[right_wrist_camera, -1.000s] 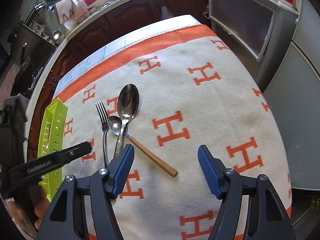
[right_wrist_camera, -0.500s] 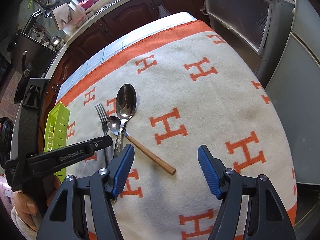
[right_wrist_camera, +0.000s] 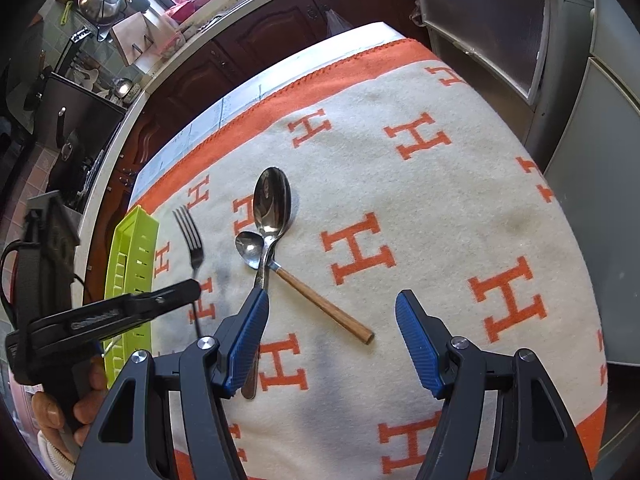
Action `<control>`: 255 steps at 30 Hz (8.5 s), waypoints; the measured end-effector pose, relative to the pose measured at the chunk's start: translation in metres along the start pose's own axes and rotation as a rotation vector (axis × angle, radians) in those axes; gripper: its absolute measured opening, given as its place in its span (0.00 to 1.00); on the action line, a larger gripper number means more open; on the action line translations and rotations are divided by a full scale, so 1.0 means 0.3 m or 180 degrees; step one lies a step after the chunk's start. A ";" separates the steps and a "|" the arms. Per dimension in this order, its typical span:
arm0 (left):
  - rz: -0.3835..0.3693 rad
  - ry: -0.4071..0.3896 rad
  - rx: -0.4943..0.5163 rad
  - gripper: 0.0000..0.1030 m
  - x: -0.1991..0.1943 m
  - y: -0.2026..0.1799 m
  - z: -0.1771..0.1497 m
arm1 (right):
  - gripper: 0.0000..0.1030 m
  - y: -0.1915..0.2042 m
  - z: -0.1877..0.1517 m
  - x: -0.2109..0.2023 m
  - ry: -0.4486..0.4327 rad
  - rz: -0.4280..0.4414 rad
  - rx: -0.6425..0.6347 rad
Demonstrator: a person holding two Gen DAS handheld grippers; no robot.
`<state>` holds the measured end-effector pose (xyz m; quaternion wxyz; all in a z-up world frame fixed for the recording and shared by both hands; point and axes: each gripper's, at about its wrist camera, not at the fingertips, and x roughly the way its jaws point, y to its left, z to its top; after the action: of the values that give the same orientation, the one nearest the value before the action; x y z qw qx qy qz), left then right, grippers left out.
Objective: Organize utensils
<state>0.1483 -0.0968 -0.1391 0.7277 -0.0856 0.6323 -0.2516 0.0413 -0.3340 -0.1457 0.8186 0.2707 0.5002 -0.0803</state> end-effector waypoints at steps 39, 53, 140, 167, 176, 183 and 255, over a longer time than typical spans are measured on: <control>0.0974 -0.0163 -0.0451 0.25 -0.309 0.597 -0.075 | 0.32 0.167 0.172 0.295 0.0789 -0.0088 -0.0336; 0.0699 -0.0335 -0.0324 0.27 -0.373 0.464 -0.125 | 0.31 0.163 0.216 0.344 0.0843 0.0287 0.0034; 0.0167 -0.0180 -0.0448 0.29 -0.316 0.430 -0.205 | 0.02 0.494 0.100 0.381 0.0784 0.0001 -0.1132; 0.0191 -0.0128 -0.0452 0.33 -0.301 0.422 -0.203 | 0.24 0.369 0.111 0.380 0.1205 0.0647 -0.0959; 0.0208 -0.0126 -0.0442 0.36 -0.295 0.410 -0.198 | 0.24 0.480 0.101 0.414 0.1401 0.0627 -0.1651; 0.0155 -0.0141 -0.0457 0.37 -0.301 0.410 -0.205 | 0.08 0.583 0.052 0.423 0.1225 0.0048 -0.2207; 0.1260 -0.1346 -0.0690 0.77 -0.550 0.482 -0.294 | 0.26 0.829 -0.110 0.133 0.0576 0.0524 -0.1228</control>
<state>0.0885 0.1229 -0.0748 0.8646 -0.0884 0.4944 -0.0128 0.1353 -0.1023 -0.1015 0.8108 0.1552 0.5538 0.1085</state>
